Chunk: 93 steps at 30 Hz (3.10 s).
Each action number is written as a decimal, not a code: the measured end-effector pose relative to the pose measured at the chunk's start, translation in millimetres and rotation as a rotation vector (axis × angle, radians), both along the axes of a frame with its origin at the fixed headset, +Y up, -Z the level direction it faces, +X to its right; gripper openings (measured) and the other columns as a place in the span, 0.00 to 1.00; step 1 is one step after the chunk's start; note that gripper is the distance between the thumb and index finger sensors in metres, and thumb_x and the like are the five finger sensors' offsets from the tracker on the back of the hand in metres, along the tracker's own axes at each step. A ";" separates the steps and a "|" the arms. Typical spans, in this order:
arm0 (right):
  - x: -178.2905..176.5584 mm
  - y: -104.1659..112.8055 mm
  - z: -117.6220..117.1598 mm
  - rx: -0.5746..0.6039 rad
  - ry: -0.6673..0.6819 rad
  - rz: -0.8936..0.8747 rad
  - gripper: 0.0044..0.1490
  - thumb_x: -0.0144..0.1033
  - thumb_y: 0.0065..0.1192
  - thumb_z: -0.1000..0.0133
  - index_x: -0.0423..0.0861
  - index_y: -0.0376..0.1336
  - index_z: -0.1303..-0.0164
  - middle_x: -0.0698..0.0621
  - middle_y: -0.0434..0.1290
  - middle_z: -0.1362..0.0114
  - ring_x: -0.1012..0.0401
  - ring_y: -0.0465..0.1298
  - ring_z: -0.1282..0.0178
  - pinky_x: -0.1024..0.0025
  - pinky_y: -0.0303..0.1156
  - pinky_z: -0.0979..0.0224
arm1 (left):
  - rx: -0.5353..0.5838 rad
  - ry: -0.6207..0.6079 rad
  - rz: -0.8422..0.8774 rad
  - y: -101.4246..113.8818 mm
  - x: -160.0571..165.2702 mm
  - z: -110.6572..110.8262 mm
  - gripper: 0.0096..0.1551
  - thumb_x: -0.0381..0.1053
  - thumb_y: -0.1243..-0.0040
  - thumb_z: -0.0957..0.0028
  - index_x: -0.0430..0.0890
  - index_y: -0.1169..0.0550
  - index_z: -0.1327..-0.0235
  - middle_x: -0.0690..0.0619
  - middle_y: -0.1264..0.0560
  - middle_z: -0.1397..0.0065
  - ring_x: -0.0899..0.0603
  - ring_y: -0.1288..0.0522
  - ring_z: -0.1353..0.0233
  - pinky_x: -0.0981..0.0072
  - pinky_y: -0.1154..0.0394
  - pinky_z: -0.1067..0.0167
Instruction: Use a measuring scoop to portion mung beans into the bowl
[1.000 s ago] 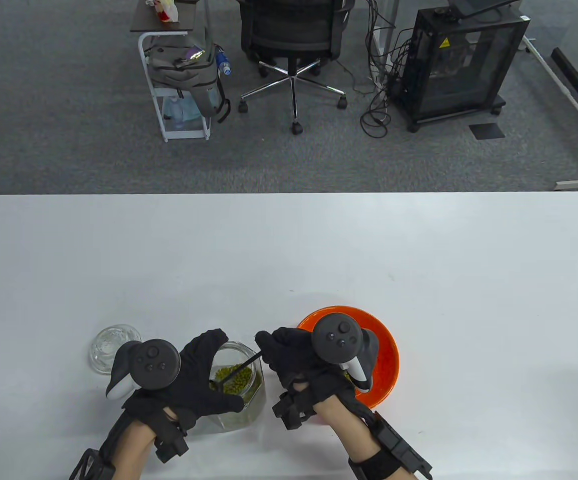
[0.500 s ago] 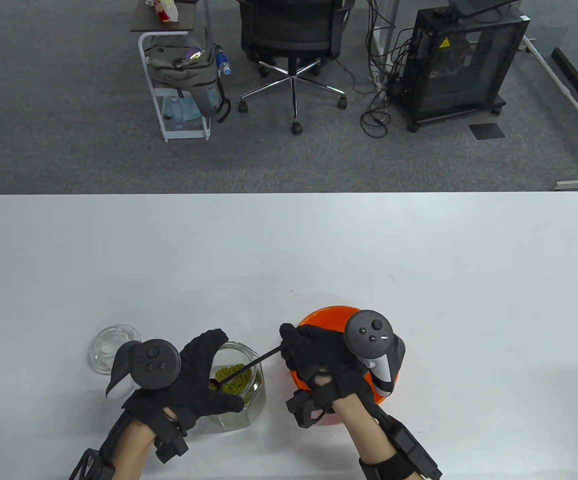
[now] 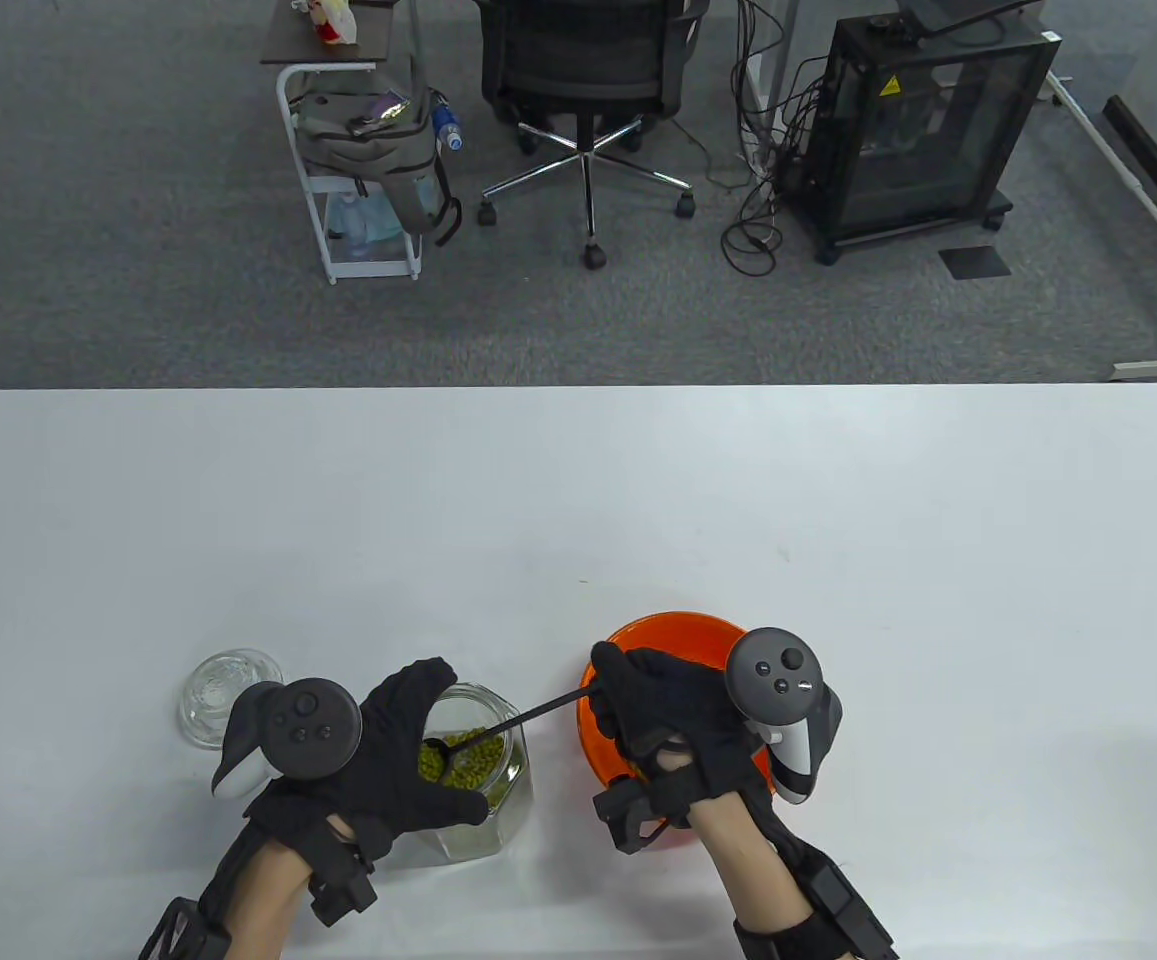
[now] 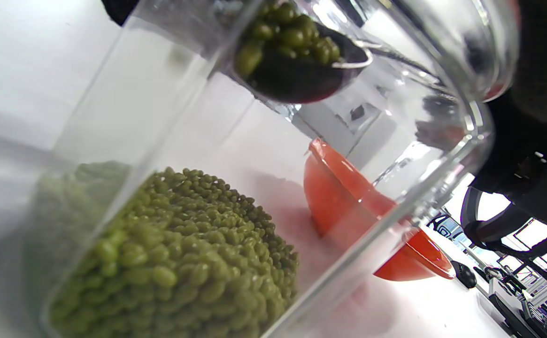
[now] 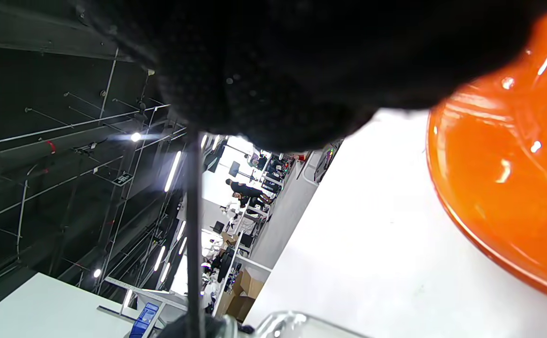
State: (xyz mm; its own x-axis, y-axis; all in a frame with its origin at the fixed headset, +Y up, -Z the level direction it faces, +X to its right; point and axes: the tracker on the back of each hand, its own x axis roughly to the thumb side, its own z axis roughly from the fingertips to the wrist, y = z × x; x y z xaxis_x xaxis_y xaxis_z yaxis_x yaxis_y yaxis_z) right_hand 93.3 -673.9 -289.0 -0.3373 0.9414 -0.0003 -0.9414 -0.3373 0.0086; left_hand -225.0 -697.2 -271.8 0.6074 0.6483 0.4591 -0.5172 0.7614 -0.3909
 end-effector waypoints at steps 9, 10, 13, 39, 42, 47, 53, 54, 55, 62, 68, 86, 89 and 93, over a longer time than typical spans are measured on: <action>13.8 2.9 -0.2 -0.009 -0.012 -0.033 0.27 0.51 0.66 0.46 0.39 0.81 0.72 0.42 0.86 0.68 0.58 0.83 0.82 0.67 0.81 0.76 | -0.001 0.000 0.000 0.2 0.0 -0.1 0.80 0.84 0.29 0.58 0.33 0.54 0.22 0.29 0.51 0.17 0.19 0.43 0.20 0.28 0.38 0.27; 15.3 3.0 0.0 -0.013 -0.010 -0.036 0.27 0.51 0.66 0.46 0.39 0.81 0.71 0.42 0.86 0.68 0.58 0.83 0.81 0.67 0.81 0.75 | -0.001 0.000 0.000 0.2 0.0 -0.1 0.80 0.84 0.29 0.58 0.33 0.54 0.22 0.29 0.51 0.17 0.19 0.43 0.20 0.29 0.38 0.27; 19.6 3.1 -0.4 -0.017 -0.015 -0.046 0.27 0.51 0.66 0.46 0.39 0.81 0.72 0.42 0.86 0.68 0.58 0.83 0.81 0.67 0.81 0.75 | -0.001 0.000 0.002 0.2 -0.1 0.0 0.80 0.84 0.29 0.58 0.33 0.54 0.22 0.29 0.51 0.17 0.19 0.43 0.20 0.29 0.38 0.27; 43.3 4.9 -1.6 -0.047 -0.048 -0.155 0.27 0.51 0.66 0.46 0.39 0.81 0.72 0.43 0.86 0.68 0.58 0.83 0.82 0.67 0.81 0.76 | -0.001 0.000 -0.001 0.4 0.0 0.1 0.80 0.84 0.29 0.58 0.33 0.54 0.22 0.29 0.51 0.17 0.19 0.43 0.20 0.29 0.38 0.27; 46.5 6.1 -1.7 -0.045 -0.054 -0.168 0.27 0.51 0.66 0.46 0.39 0.81 0.72 0.43 0.86 0.68 0.58 0.83 0.81 0.67 0.81 0.75 | -0.001 0.000 0.000 0.5 0.0 0.1 0.80 0.84 0.29 0.58 0.33 0.54 0.22 0.29 0.51 0.17 0.19 0.43 0.20 0.29 0.38 0.27; 51.4 5.5 -2.7 -0.055 -0.058 -0.198 0.27 0.51 0.66 0.45 0.39 0.81 0.72 0.43 0.86 0.68 0.58 0.83 0.82 0.67 0.81 0.75 | -0.001 0.000 0.000 0.5 0.0 0.1 0.80 0.84 0.29 0.58 0.33 0.54 0.22 0.29 0.51 0.17 0.19 0.43 0.20 0.29 0.38 0.27; 60.2 9.9 -4.1 -0.054 -0.065 -0.244 0.27 0.51 0.66 0.45 0.39 0.81 0.72 0.43 0.86 0.68 0.58 0.83 0.82 0.67 0.81 0.75 | -0.002 -0.001 -0.001 -0.1 0.2 0.1 0.80 0.84 0.29 0.58 0.33 0.54 0.22 0.29 0.51 0.17 0.19 0.43 0.20 0.29 0.37 0.27; 61.6 10.5 -5.0 -0.058 -0.067 -0.251 0.27 0.51 0.66 0.45 0.39 0.81 0.72 0.43 0.86 0.68 0.58 0.83 0.81 0.67 0.81 0.75 | -0.001 -0.001 -0.001 -0.1 0.2 0.1 0.80 0.84 0.29 0.58 0.33 0.54 0.22 0.29 0.51 0.17 0.19 0.43 0.20 0.29 0.37 0.27; 62.5 10.9 -5.8 -0.059 -0.067 -0.255 0.27 0.51 0.66 0.45 0.39 0.81 0.72 0.43 0.86 0.68 0.58 0.83 0.81 0.67 0.81 0.75 | -0.002 -0.001 -0.001 -0.1 0.1 0.1 0.80 0.84 0.29 0.58 0.33 0.54 0.22 0.29 0.51 0.17 0.19 0.43 0.20 0.29 0.38 0.27; 73.3 14.1 -12.3 -0.079 -0.074 -0.285 0.27 0.51 0.66 0.45 0.39 0.81 0.71 0.43 0.86 0.68 0.58 0.83 0.81 0.67 0.81 0.75 | -0.002 -0.001 -0.001 -0.1 0.1 0.1 0.80 0.84 0.29 0.58 0.33 0.54 0.22 0.29 0.51 0.17 0.19 0.43 0.20 0.29 0.37 0.27; 95.4 14.2 -14.6 -0.085 -0.112 -0.276 0.27 0.51 0.66 0.45 0.39 0.81 0.71 0.43 0.86 0.68 0.58 0.83 0.81 0.67 0.81 0.75 | -0.002 -0.001 -0.001 -0.1 0.1 0.1 0.80 0.84 0.29 0.58 0.33 0.54 0.22 0.29 0.51 0.17 0.19 0.43 0.20 0.29 0.38 0.27; 170.8 -5.0 -5.7 -0.093 -0.247 -0.256 0.27 0.51 0.66 0.45 0.39 0.81 0.71 0.43 0.86 0.68 0.58 0.83 0.81 0.67 0.81 0.75 | -0.002 -0.001 -0.001 -0.1 0.1 0.1 0.79 0.84 0.29 0.58 0.33 0.54 0.22 0.30 0.51 0.17 0.19 0.43 0.20 0.29 0.38 0.27; 175.7 -8.4 -4.0 -0.093 -0.256 -0.248 0.27 0.51 0.66 0.45 0.39 0.81 0.71 0.43 0.86 0.68 0.58 0.83 0.81 0.67 0.81 0.75 | -0.002 -0.001 -0.001 -0.1 0.1 0.1 0.79 0.84 0.29 0.58 0.33 0.54 0.22 0.29 0.51 0.17 0.19 0.43 0.20 0.29 0.38 0.27; 183.4 -8.7 -0.2 -0.085 -0.284 -0.232 0.27 0.51 0.66 0.45 0.39 0.81 0.71 0.43 0.86 0.68 0.58 0.83 0.81 0.67 0.81 0.75 | -0.003 -0.001 -0.001 0.0 -0.1 0.2 0.79 0.84 0.29 0.58 0.33 0.54 0.22 0.30 0.51 0.17 0.19 0.43 0.20 0.28 0.38 0.27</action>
State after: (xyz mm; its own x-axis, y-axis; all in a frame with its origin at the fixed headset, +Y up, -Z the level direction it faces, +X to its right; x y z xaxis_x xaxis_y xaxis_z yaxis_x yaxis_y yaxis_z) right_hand 276.7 -682.6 -289.2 -0.0900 0.9854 -0.1448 -0.9616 -0.1238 -0.2450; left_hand -225.1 -697.2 -271.6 0.6077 0.6490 0.4577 -0.5157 0.7608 -0.3941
